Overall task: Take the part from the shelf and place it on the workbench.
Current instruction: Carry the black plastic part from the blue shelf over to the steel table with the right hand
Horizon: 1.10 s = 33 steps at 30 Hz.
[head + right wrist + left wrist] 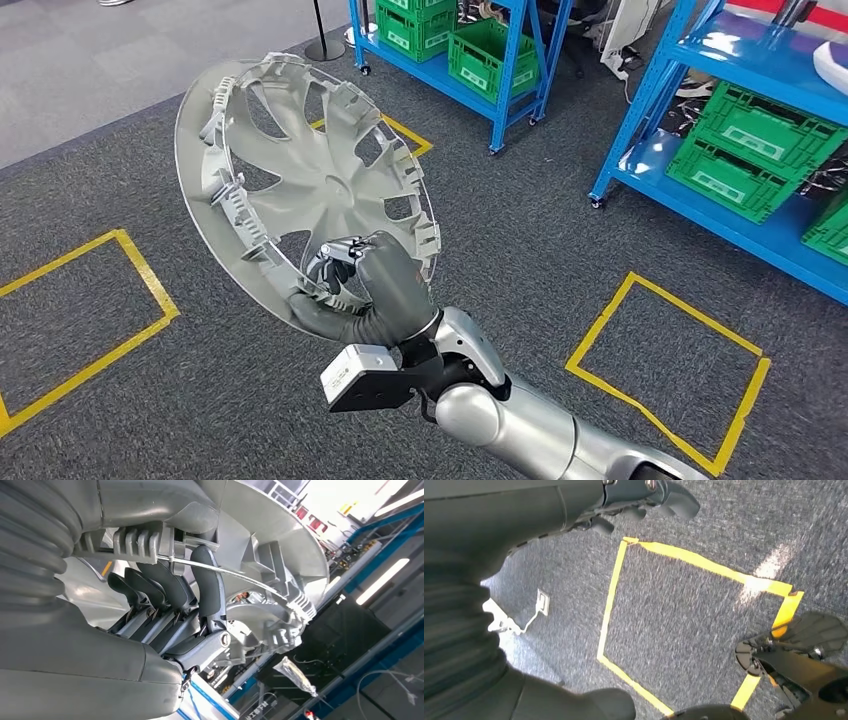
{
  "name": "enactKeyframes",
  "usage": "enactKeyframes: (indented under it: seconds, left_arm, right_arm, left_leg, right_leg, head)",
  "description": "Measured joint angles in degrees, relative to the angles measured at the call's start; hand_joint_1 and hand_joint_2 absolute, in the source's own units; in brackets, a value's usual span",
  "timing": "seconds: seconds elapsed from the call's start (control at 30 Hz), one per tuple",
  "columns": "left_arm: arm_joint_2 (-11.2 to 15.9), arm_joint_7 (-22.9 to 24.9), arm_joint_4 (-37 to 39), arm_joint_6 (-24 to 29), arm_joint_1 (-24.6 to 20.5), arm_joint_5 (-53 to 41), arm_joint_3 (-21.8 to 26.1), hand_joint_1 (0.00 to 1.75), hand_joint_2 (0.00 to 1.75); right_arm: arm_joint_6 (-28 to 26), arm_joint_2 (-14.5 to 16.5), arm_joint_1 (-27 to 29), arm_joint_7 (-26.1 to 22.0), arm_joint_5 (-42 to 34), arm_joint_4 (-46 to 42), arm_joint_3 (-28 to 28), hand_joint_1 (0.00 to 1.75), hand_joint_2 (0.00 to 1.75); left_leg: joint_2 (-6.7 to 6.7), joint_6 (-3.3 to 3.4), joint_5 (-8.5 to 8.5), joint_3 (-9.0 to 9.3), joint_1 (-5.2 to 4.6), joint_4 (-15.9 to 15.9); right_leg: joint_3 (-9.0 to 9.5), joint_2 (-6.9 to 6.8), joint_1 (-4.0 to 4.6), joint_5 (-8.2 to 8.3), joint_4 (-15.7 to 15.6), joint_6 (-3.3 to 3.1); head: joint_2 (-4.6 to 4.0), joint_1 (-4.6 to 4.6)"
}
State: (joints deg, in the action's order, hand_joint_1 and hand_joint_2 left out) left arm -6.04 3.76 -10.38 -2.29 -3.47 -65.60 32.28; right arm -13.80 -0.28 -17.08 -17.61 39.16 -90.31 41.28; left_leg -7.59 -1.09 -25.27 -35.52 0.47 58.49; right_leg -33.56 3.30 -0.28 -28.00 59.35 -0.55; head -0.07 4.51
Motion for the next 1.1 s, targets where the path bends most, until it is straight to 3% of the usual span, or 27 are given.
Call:
enactKeyframes:
  seconds: [0.03, 0.1, 0.17, 0.23, 0.27, 0.3, 0.37, 0.43, 0.47, 0.53, 0.57, 0.63, 0.67, 0.7, 0.73, 0.77, 0.8, 0.83, 0.87, 0.93, 0.97, 1.03, 1.07, 1.1]
  left_arm:
    - [0.08, -0.11, 0.01, -0.02, 0.12, -0.01, 0.0, 0.0, 1.75]
    - [0.23, -0.22, 0.03, -0.07, 0.27, -0.02, 0.0, 0.0, 1.75]
    - [0.31, -0.28, 0.03, -0.1, 0.16, -0.03, 0.0, 0.0, 1.75]
    - [0.37, -0.33, 0.03, -0.19, 0.13, -0.03, 0.0, 0.0, 1.75]
    - [0.43, -0.35, 0.03, -0.26, 0.22, -0.03, 0.0, 0.0, 1.75]
    - [0.55, -0.42, 0.04, -0.39, 0.33, -0.03, 0.0, 0.0, 1.75]
    - [0.81, -0.67, 0.04, -0.67, 0.41, -0.02, 0.0, 0.0, 1.75]
    - [0.97, -0.94, 0.03, -0.85, 0.22, 0.02, 0.0, 0.0, 1.75]
    - [1.01, -1.03, 0.03, -0.89, 0.15, 0.06, 0.0, 0.0, 1.75]
    - [1.09, -1.22, 0.05, -0.95, 0.25, 0.22, 0.0, 0.0, 1.75]
    - [1.13, -1.29, 0.07, -0.97, 0.37, 0.34, 0.0, 0.0, 1.75]
    - [1.25, -1.47, 0.08, -0.99, 0.47, 0.6, 0.02, 0.0, 1.75]
    - [1.31, -1.61, 0.09, -1.01, 0.43, 0.7, 0.03, 0.0, 1.75]
    - [1.38, -1.74, 0.09, -1.01, 0.37, 0.78, 0.04, 0.0, 1.75]
    - [1.4, -1.85, 0.09, -1.01, 0.34, 0.82, 0.04, 0.0, 1.75]
    - [1.41, -1.94, 0.1, -1.02, 0.38, 0.84, 0.04, 0.0, 1.75]
    - [1.41, -1.99, 0.11, -1.02, 0.47, 0.84, 0.04, 0.0, 1.75]
    - [1.41, -2.02, 0.13, -1.03, 0.54, 0.84, 0.04, 0.0, 1.75]
    - [1.4, -2.05, 0.13, -1.04, 0.58, 0.84, 0.04, 0.0, 1.75]
    - [1.42, -2.1, 0.13, -1.05, 0.53, 0.84, 0.04, 0.0, 1.75]
    - [1.44, -2.12, 0.13, -1.08, 0.52, 0.84, 0.04, 0.0, 1.75]
    - [1.5, -2.14, 0.14, -1.19, 0.72, 0.83, 0.04, 0.0, 1.75]
    - [1.56, -2.14, 0.16, -1.26, 0.86, 0.8, 0.04, 0.0, 1.75]
    - [1.61, -2.14, 0.18, -1.34, 0.96, 0.76, 0.04, 0.0, 1.75]
  right_arm:
    - [-0.09, -0.1, -0.03, -0.12, -0.18, -0.02, -0.03, 1.75, 1.75]
    - [-0.29, -0.23, 0.0, -0.37, -0.42, -0.04, -0.08, 1.75, 1.75]
    - [-0.58, -0.58, 0.18, -0.65, -0.63, -0.04, -0.18, 1.75, 1.75]
    - [-0.84, -1.03, 0.34, -0.93, -0.87, -0.02, -0.27, 1.75, 1.75]
    - [-0.9, -1.21, 0.38, -1.02, -0.97, 0.0, -0.29, 1.75, 1.75]
    - [-0.94, -1.33, 0.38, -1.06, -1.05, 0.01, -0.3, 1.75, 1.75]
    - [-0.96, -1.44, 0.27, -1.08, -1.11, 0.01, -0.3, 1.75, 1.75]
    - [-0.96, -1.47, 0.0, -1.05, -1.19, 0.0, -0.3, 1.75, 1.75]
    - [-0.95, -1.48, -0.12, -1.04, -1.25, 0.0, -0.28, 1.75, 1.75]
    - [-0.9, -1.48, -0.26, -0.98, -1.33, -0.01, -0.24, 1.75, 1.75]
    - [-0.85, -1.45, -0.37, -0.96, -1.35, -0.02, -0.2, 1.75, 1.75]
    - [-0.75, -1.42, -0.72, -0.94, -1.42, -0.04, -0.09, 1.75, 1.75]
    - [-0.69, -1.44, -0.85, -0.93, -1.46, -0.01, -0.03, 1.75, 1.75]
    - [-0.67, -1.46, -0.92, -0.92, -1.49, 0.04, 0.07, 1.75, 1.75]
    - [-0.64, -1.48, -0.92, -0.9, -1.52, 0.1, 0.17, 1.75, 1.75]
    - [-0.63, -1.49, -0.93, -0.9, -1.55, 0.16, 0.29, 1.75, 1.75]
    - [-0.62, -1.49, -0.96, -0.9, -1.57, 0.19, 0.42, 1.75, 1.75]
    - [-0.62, -1.49, -0.99, -0.9, -1.6, 0.19, 0.52, 1.75, 1.75]
    - [-0.62, -1.49, -1.04, -0.9, -1.64, 0.19, 0.61, 1.75, 1.75]
    - [-0.64, -1.5, -1.16, -0.9, -1.72, 0.2, 0.69, 1.75, 1.75]
    - [-0.66, -1.5, -1.2, -0.9, -1.75, 0.21, 0.71, 1.75, 1.75]
    - [-0.72, -1.51, -1.25, -0.91, -1.74, 0.21, 0.73, 1.75, 1.75]
    - [-0.75, -1.49, -1.27, -0.9, -1.75, 0.21, 0.74, 1.75, 1.75]
    - [-0.82, -1.47, -1.28, -0.9, -1.75, 0.21, 0.75, 1.75, 1.75]
  left_leg:
    - [0.12, -0.27, 0.05, -0.13, 0.03, 0.0]
    - [2.63, -0.68, -1.23, -1.16, -0.07, 1.96]
    - [5.87, -0.98, -4.7, -4.03, -0.1, 8.07]
    - [6.84, -1.36, -7.57, -7.23, 0.04, 14.83]
    - [7.05, -1.49, -7.66, -7.71, 0.09, 16.06]
    - [7.33, -1.55, -6.67, -6.98, 0.14, 14.98]
    - [9.31, -1.45, -3.28, -3.0, 0.13, 8.05]
    - [11.91, -0.76, -1.48, 0.17, -0.19, 2.25]
    - [12.49, -0.34, -1.36, 0.65, -0.34, 1.21]
    - [11.19, 0.51, -1.31, 0.52, -0.5, 0.92]
    - [10.39, 0.83, -1.19, 0.5, -0.44, 0.83]
    - [8.79, 1.48, -0.92, 0.56, -0.17, 0.64]
    - [7.99, 1.66, -0.87, 0.51, -0.08, 0.63]
    - [7.14, 1.81, -0.84, 0.47, -0.06, 0.64]
    - [6.23, 1.87, -0.83, 0.45, -0.07, 0.65]
    - [5.26, 1.88, -0.84, 0.45, -0.09, 0.67]
    - [4.31, 1.86, -0.82, 0.48, -0.09, 0.69]
    - [3.37, 1.81, -0.8, 0.54, -0.07, 0.72]
    - [2.47, 1.72, -0.77, 0.56, -0.02, 0.74]
    - [0.9, 1.2, -0.64, 0.38, -0.03, 0.78]
    - [0.3, 0.82, -0.56, 0.21, 0.0, 0.72]
    - [-0.71, -0.06, -0.32, -0.14, 0.12, 0.37]
    - [-0.35, -0.35, -0.39, -0.31, 0.17, 0.45]
    - [0.88, -0.55, -0.87, -0.75, 0.11, 1.16]
  right_leg:
    - [0.1, -0.58, -0.01, 0.17, -0.19, -0.39]
    - [0.37, -1.83, -0.1, 0.42, -0.63, -1.24]
    - [0.48, -3.37, 0.0, 0.38, -0.8, -1.78]
    - [0.43, -5.09, 0.11, 0.24, -0.76, -1.97]
    - [0.42, -5.91, 0.13, 0.17, -0.74, -1.96]
    - [0.46, -6.67, 0.13, 0.07, -0.71, -1.9]
    - [0.67, -8.05, 0.17, -0.25, -0.54, -1.58]
    - [0.83, -9.32, 0.55, -0.79, -0.13, -0.99]
    - [0.9, -9.9, 0.74, -1.0, 0.02, -0.72]
    - [1.12, -11.14, 0.76, -1.3, 0.07, -0.13]
    - [1.18, -10.68, 0.6, -1.61, 0.36, 0.25]
    - [-0.04, -7.52, 0.23, -3.7, 3.55, 0.95]
    - [-1.64, -5.49, 0.08, -5.41, 6.96, 1.14]
    - [-3.69, -4.3, 0.03, -7.17, 10.96, 1.22]
    - [-5.6, -3.8, 0.0, -8.33, 14.47, 1.24]
    - [-6.86, -3.6, -0.01, -8.48, 16.44, 1.2]
    - [-6.99, -3.47, -0.02, -7.42, 16.04, 1.1]
    - [-6.02, -3.16, -0.07, -5.41, 13.42, 0.95]
    - [-4.23, -2.24, -0.16, -3.05, 9.22, 0.77]
    - [-1.27, -0.15, -0.25, -0.27, 2.32, 0.55]
    - [-0.66, 0.46, -0.21, 0.07, 0.72, 0.47]
    - [-0.6, -0.26, -0.12, 0.12, 0.24, 0.06]
    - [-0.47, -0.88, -0.13, 0.27, 0.0, -0.31]
    - [-0.3, -1.54, -0.18, 0.41, -0.27, -0.77]
  head:
    - [-0.01, -0.01]
    - [-0.01, -0.19]
    - [0.0, -0.37]
    - [0.0, -0.38]
    - [0.0, -0.39]
    - [0.0, -0.39]
    - [-0.01, -0.39]
    - [-0.01, -0.34]
    - [0.0, -0.27]
    - [0.0, -0.11]
    - [0.0, -0.1]
    - [0.0, 0.06]
    - [0.0, 0.16]
    - [0.0, 0.24]
    - [0.0, 0.26]
    - [-0.01, 0.27]
    - [0.0, 0.27]
    - [0.0, 0.26]
    - [-0.01, 0.27]
    - [0.0, 0.26]
    - [0.0, 0.25]
    - [0.0, 0.27]
    - [-0.01, 0.26]
    - [-0.01, 0.18]
